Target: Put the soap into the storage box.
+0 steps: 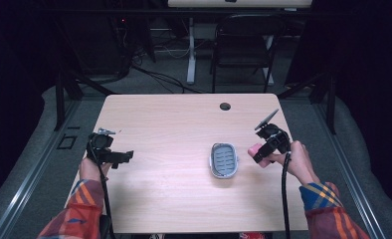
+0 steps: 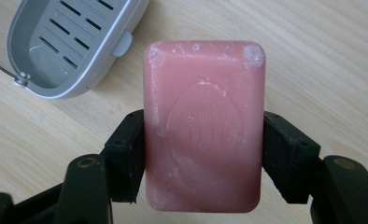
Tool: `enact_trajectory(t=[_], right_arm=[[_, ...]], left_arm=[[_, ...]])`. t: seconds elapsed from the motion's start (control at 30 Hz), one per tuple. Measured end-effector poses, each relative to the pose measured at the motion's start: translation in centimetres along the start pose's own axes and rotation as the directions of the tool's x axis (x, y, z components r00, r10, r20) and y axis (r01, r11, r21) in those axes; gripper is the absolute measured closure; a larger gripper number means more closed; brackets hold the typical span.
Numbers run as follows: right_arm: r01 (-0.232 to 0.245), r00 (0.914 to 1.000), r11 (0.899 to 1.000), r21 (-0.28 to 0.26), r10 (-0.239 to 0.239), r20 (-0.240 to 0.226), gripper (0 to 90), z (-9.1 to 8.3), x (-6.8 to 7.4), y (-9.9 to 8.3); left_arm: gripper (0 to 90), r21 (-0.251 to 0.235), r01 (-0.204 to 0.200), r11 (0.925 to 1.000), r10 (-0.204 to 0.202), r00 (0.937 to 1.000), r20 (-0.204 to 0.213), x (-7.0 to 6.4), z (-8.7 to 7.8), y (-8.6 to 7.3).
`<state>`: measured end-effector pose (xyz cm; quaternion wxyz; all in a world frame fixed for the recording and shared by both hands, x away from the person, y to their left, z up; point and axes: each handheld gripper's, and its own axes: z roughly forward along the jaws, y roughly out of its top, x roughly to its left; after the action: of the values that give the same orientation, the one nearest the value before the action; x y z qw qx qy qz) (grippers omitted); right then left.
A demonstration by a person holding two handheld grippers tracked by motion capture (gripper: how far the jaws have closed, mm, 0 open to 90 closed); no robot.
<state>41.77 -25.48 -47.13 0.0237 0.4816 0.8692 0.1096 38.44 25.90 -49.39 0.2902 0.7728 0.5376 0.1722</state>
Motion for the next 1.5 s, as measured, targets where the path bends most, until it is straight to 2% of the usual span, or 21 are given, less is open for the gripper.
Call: enact_trajectory(t=[0.13,0.3,0.37,0.57,0.63,0.67,0.8,0.87,0.9,0.93,1.03,1.1,1.2,1.27,1.5], right_arm=[[-0.005,1.0000,1.000,-0.004,0.005,-0.001,37.4,-0.1,0.3,0.3],[0.021,0.9998,1.000,0.015,-0.021,0.001,37.4,-0.3,0.6,0.9],[0.019,0.9998,1.000,0.001,-0.019,-0.003,37.4,-0.2,0.8,1.0],[0.019,0.9998,1.000,0.009,-0.019,-0.005,37.4,-0.3,1.2,1.4],[0.041,0.9992,0.999,0.017,-0.041,-0.001,37.4,-0.4,1.2,1.6],[0.026,0.9996,1.000,0.014,-0.026,-0.005,37.4,-0.3,1.3,1.6],[0.041,0.9991,0.999,0.020,-0.041,0.000,37.4,-0.3,1.3,1.9],[0.042,0.9991,0.999,0.026,-0.042,-0.004,37.4,-0.4,1.4,2.0],[0.028,0.9996,1.000,0.011,-0.028,-0.008,37.4,-0.3,1.5,1.9],[0.044,0.9990,0.999,0.021,-0.044,-0.003,37.4,-0.4,1.5,2.0],[0.044,0.9990,0.999,0.015,-0.043,-0.006,37.4,-0.5,1.7,2.1],[0.060,0.9982,0.998,0.031,-0.060,-0.001,37.4,-0.7,1.7,2.4],[0.051,0.9987,0.999,0.018,-0.051,0.004,37.4,-0.7,2.0,2.5],[0.068,0.9976,0.997,0.032,-0.068,0.006,37.4,-0.9,2.1,2.8],[0.079,0.9969,0.996,0.030,-0.079,0.004,37.4,-0.7,2.7,3.3]], left_arm=[[0.0,0.008,-0.009,0.9999,0.009,1.0000,0.000,0.0,0.1,0.1],[0.0,0.002,-0.012,0.9999,0.012,0.9999,-0.004,-0.1,0.1,0.1],[0.0,0.001,-0.008,1.0000,0.008,1.0000,0.001,-0.1,0.1,0.0],[0.0,0.002,-0.018,0.9998,0.018,0.9998,0.000,-0.1,0.1,0.1],[0.0,0.002,-0.020,0.9998,0.020,0.9998,-0.004,-0.1,0.2,0.1],[0.0,0.003,-0.018,0.9998,0.018,0.9998,-0.004,-0.1,0.3,0.1],[0.0,0.005,-0.026,0.9997,0.026,0.9997,0.002,-0.2,0.2,0.2],[0.0,0.002,-0.027,0.9996,0.027,0.9996,0.002,-0.2,0.1,0.2],[0.0,-0.001,-0.025,0.9997,0.025,0.9997,0.001,-0.3,0.1,0.2],[0.0,0.000,-0.023,0.9997,0.023,0.9997,0.001,-0.2,0.1,0.2],[0.0,0.000,-0.027,0.9996,0.027,0.9996,0.001,-0.2,0.1,0.2],[0.0,0.000,-0.023,0.9997,0.023,0.9997,0.002,-0.2,0.1,0.2],[0.0,0.003,-0.022,0.9997,0.022,0.9997,0.004,-0.2,0.1,0.2],[0.0,0.004,-0.022,0.9997,0.022,0.9997,0.004,-0.2,0.1,0.2],[0.0,0.002,-0.026,0.9997,0.026,0.9996,0.006,-0.1,0.1,0.3]])
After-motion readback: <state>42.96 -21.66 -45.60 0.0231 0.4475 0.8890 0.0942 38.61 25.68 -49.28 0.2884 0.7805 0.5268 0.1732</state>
